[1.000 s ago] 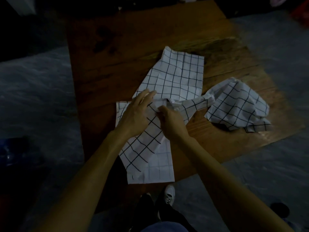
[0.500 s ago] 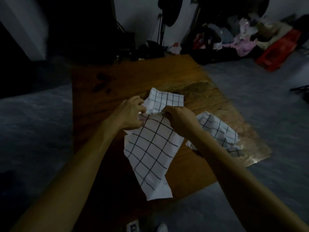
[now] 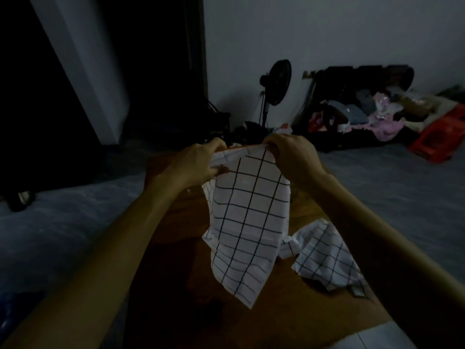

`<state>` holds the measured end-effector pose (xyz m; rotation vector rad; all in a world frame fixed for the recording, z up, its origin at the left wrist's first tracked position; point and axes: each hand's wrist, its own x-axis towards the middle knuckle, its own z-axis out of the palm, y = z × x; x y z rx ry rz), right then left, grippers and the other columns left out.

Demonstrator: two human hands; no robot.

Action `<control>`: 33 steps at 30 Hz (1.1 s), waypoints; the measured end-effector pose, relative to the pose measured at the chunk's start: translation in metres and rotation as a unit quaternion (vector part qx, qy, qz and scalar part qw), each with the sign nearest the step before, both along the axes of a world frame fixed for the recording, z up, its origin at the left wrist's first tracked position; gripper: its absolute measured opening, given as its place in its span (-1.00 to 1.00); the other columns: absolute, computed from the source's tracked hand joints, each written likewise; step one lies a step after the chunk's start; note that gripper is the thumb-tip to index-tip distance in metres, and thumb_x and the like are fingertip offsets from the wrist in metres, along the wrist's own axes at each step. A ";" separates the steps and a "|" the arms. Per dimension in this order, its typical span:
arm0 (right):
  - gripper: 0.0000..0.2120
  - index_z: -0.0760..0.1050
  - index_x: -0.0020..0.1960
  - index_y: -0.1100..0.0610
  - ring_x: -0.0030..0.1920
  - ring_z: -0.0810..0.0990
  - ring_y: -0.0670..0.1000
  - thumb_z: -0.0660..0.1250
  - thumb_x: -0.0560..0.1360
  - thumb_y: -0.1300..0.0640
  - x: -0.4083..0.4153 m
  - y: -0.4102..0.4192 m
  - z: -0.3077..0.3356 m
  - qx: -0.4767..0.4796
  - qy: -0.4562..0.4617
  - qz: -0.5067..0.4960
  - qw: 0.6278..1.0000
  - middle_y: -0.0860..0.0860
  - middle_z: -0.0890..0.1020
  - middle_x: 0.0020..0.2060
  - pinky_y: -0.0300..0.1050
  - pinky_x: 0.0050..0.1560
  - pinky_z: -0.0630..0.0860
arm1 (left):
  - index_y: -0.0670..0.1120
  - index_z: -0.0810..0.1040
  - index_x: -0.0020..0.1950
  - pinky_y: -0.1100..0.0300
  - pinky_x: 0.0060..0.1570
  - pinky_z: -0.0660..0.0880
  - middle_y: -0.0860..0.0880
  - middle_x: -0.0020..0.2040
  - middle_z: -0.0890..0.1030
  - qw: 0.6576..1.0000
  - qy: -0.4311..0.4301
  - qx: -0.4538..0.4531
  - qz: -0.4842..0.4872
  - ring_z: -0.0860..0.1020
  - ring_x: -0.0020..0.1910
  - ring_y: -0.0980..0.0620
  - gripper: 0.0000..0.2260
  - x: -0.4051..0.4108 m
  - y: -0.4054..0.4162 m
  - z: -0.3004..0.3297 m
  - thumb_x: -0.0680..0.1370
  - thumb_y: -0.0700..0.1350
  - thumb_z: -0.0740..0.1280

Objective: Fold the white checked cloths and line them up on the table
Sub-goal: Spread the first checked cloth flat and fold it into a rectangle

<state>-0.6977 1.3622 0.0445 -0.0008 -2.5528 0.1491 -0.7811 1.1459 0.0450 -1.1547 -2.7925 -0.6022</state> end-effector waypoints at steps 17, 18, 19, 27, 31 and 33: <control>-0.87 0.55 0.05 0.17 -0.13 0.56 0.15 0.28 0.56 0.16 0.009 -0.034 0.037 0.061 0.294 0.087 0.950 0.11 0.63 -0.13 0.05 0.00 0.44 | -0.19 0.54 0.01 0.14 -0.33 0.30 -0.20 -0.11 0.59 0.949 0.259 0.105 0.143 0.54 -0.17 -0.20 -0.86 0.031 -0.062 0.040 0.46 -0.26 0.31; -0.88 0.53 0.06 0.17 -0.12 0.56 0.14 0.28 0.56 0.16 0.013 -0.037 0.028 0.059 0.294 0.093 0.949 0.11 0.63 -0.12 0.05 0.01 0.44 | -0.20 0.54 0.00 0.14 -0.33 0.31 -0.20 -0.12 0.59 0.950 0.255 0.103 0.146 0.54 -0.18 -0.19 -0.86 0.035 -0.066 0.034 0.45 -0.29 0.31; -0.88 0.52 0.06 0.16 -0.12 0.55 0.13 0.28 0.55 0.16 0.016 -0.040 0.017 0.057 0.291 0.099 0.950 0.11 0.63 -0.12 0.04 0.02 0.43 | -0.20 0.54 -0.01 0.13 -0.34 0.33 -0.20 -0.13 0.59 0.952 0.249 0.101 0.148 0.53 -0.19 -0.19 -0.85 0.040 -0.070 0.027 0.44 -0.30 0.30; -0.79 0.55 0.10 0.15 -0.09 0.58 0.08 0.18 0.58 0.14 0.049 -0.062 -0.078 0.014 0.162 0.112 0.980 0.07 0.64 -0.09 0.00 0.08 0.37 | -0.15 0.54 -0.05 0.14 -0.25 0.26 -0.14 -0.15 0.52 0.976 0.140 0.026 0.162 0.46 -0.17 -0.10 -0.87 0.071 -0.100 -0.046 0.44 -0.29 0.31; -0.76 0.57 0.13 0.16 -0.05 0.60 0.10 0.20 0.56 0.14 0.068 -0.071 -0.122 0.017 0.095 0.113 0.989 0.08 0.65 -0.07 0.05 0.12 0.39 | -0.08 0.55 0.00 0.15 -0.24 0.27 -0.09 -0.08 0.54 0.984 0.038 -0.015 0.173 0.47 -0.14 -0.03 -0.86 0.087 -0.114 -0.087 0.47 -0.24 0.31; -0.75 0.59 0.09 0.16 -0.06 0.61 0.11 0.18 0.55 0.12 0.076 -0.073 -0.139 0.017 0.067 0.117 0.991 0.09 0.66 -0.07 0.06 0.10 0.42 | -0.09 0.54 0.10 0.14 -0.19 0.34 -0.10 -0.01 0.56 0.983 -0.007 -0.038 0.181 0.51 -0.08 -0.06 -0.80 0.096 -0.120 -0.105 0.50 -0.24 0.30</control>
